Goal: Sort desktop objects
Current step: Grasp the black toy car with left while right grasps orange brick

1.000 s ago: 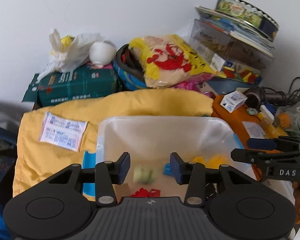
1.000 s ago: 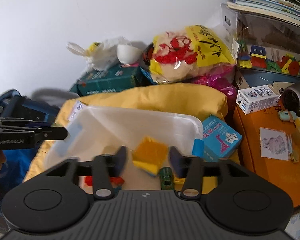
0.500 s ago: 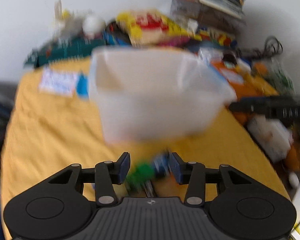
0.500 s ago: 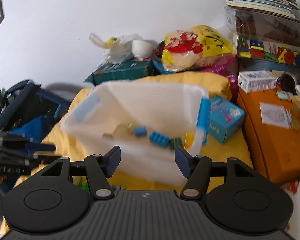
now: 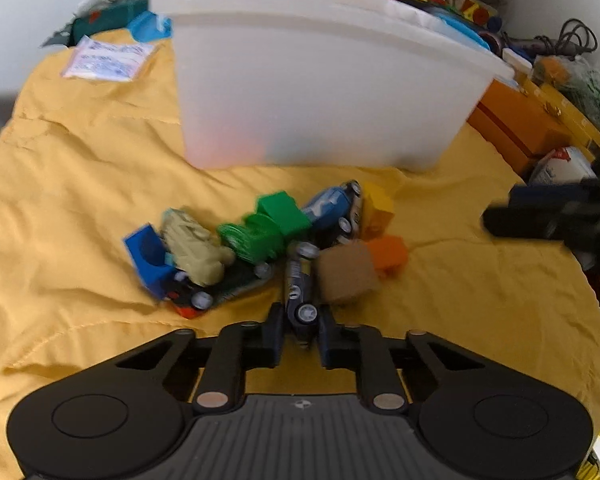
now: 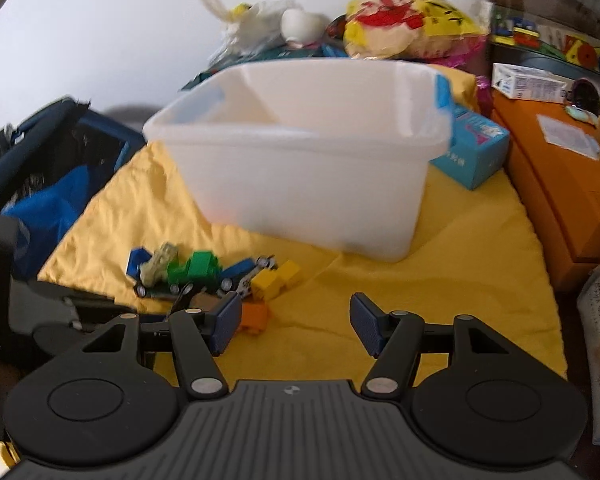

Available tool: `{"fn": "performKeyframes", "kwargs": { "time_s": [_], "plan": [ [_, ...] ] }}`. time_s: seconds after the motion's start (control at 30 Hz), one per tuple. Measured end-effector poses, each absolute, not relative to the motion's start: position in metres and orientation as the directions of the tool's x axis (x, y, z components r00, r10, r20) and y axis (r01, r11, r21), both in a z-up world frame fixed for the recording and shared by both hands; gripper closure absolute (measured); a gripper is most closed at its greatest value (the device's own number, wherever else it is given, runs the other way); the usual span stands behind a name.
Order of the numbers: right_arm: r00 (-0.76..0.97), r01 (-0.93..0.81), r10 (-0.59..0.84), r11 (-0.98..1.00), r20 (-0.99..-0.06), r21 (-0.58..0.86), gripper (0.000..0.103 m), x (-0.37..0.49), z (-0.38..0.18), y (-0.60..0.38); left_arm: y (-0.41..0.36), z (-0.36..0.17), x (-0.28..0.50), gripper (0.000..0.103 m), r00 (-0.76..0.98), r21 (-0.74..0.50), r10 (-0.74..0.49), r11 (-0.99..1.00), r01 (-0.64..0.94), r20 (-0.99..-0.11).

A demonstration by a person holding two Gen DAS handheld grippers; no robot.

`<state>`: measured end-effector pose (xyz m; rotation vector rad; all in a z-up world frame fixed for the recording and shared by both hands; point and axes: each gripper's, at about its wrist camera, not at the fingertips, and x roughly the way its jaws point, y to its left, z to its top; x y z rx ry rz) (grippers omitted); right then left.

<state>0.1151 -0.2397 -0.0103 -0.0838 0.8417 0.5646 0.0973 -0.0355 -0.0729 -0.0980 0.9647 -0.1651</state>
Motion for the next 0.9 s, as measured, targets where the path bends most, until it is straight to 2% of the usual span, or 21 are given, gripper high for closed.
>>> {"fn": "performKeyframes", "kwargs": {
  "time_s": [0.23, 0.53, 0.57, 0.63, 0.9],
  "plan": [
    [0.501, -0.542, 0.397, 0.837, -0.769, 0.079, 0.042, 0.115, -0.045, -0.208, -0.018, -0.063, 0.081, 0.086, 0.578, -0.16, -0.174, 0.984, 0.075, -0.797],
    [0.497, -0.519, 0.384, 0.85, -0.778, 0.088, 0.045, 0.123, -0.068, -0.183, -0.008, -0.052, 0.065, 0.086, 0.598, -0.176, -0.172, 0.983, 0.053, -0.782],
    [0.496, -0.521, 0.383, 0.849, -0.779, 0.086, 0.048, 0.124, -0.069, -0.181, -0.007, -0.051, 0.064, 0.086, 0.6, -0.178, -0.172, 0.983, 0.051, -0.781],
    [0.485, -0.538, 0.391, 0.839, -0.782, 0.086, 0.065, 0.124, -0.072, -0.176, -0.006, -0.049, 0.063, 0.086, 0.603, -0.18, -0.171, 0.983, 0.046, -0.779],
    [0.504, -0.534, 0.415, 0.839, -0.757, 0.105, 0.065, 0.115, -0.054, -0.197, -0.009, -0.03, 0.066, 0.086, 0.636, -0.194, -0.193, 0.979, 0.068, -0.747]
  ]
}}
